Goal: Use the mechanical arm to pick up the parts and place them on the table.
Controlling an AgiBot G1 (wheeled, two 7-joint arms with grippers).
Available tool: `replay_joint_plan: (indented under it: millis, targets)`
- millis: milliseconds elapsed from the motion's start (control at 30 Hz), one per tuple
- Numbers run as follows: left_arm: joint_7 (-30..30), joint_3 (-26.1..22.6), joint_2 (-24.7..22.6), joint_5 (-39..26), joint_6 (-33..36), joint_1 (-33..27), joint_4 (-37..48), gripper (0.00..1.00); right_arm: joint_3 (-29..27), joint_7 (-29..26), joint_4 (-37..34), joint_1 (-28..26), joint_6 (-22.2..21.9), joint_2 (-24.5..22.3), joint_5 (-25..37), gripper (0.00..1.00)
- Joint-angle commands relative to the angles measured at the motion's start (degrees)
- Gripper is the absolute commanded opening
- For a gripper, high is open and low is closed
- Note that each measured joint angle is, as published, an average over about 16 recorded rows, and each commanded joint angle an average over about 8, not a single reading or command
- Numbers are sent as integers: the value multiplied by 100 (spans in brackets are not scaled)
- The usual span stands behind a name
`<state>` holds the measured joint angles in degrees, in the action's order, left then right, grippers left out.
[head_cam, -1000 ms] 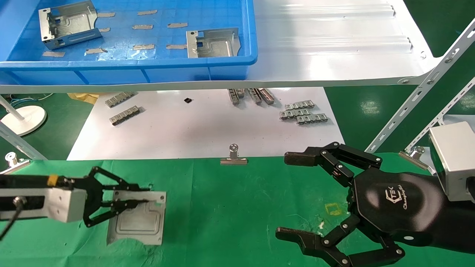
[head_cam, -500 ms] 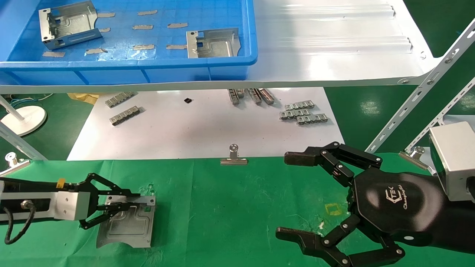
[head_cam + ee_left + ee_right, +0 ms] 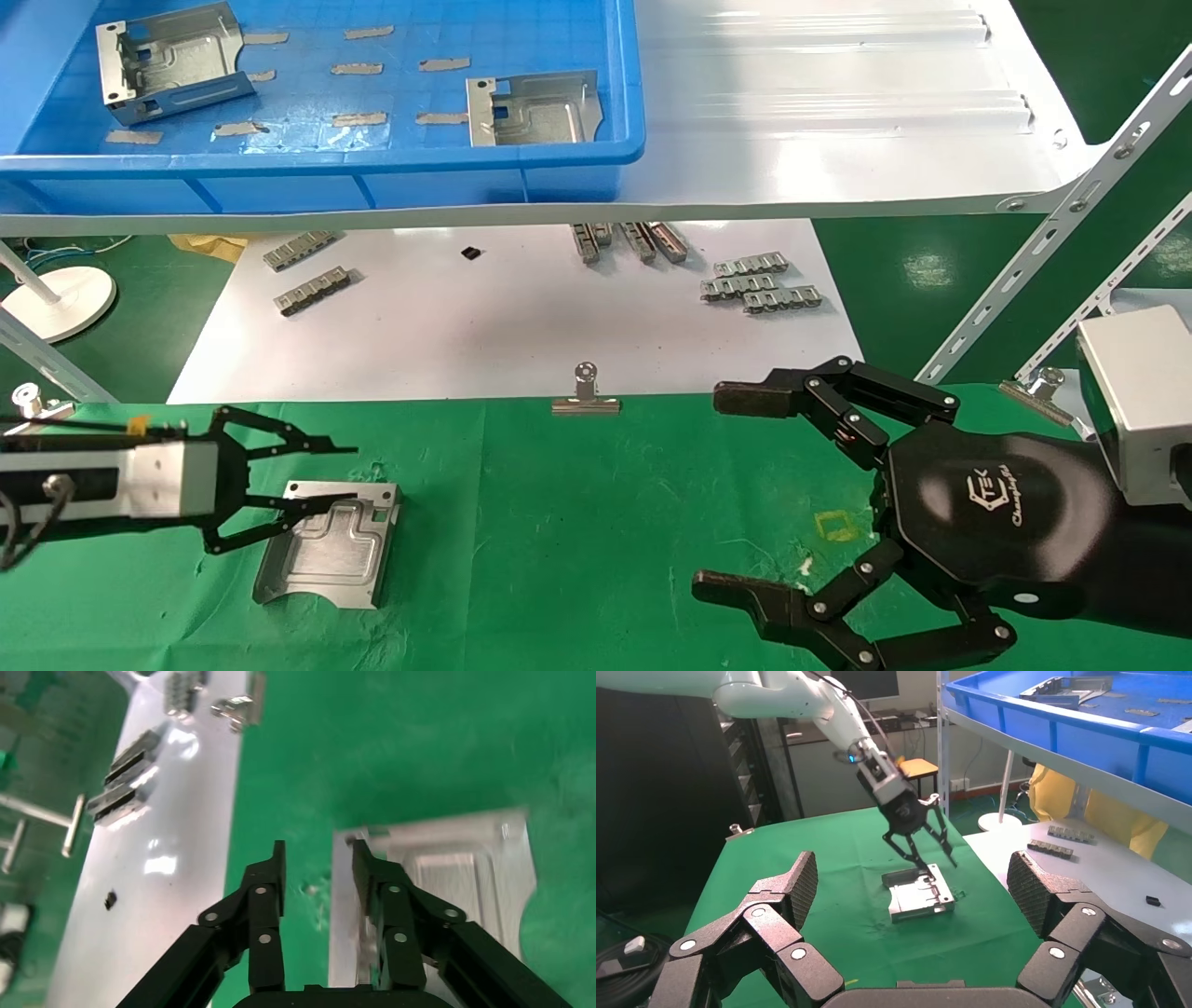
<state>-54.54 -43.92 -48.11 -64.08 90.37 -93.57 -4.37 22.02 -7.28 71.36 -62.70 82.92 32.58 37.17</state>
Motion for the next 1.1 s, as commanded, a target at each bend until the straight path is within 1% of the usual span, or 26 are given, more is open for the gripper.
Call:
replay_joint_plan:
  millis: [33,200,300,433,767,900,1100]
  targets:
    - [182,60,11,105,91,-44,102,100,0,0,0,0,0,0,0,100]
    - [1208,277,55,524,136,129,101,100,0,0,0,0,0,0,0,100]
    - [1616,371,77,718,146,248,39,100,0,0,-1,1,-1,0,0,100]
    - [1782,426,92,838,154,321,-3,100,-1,0,-1,2,-1,0,0,100]
    - [1726,429,107,788,139,329,-105,100,-1,0,-1,1,-1,0,0,100]
    - [1947,539,163,857,112,461,-417,100,-1,0,-2,1,-1,0,0,100]
    - [2428,776,283,1001,51,749,-1101,100,-1,0,-2,1,-1,0,0,100]
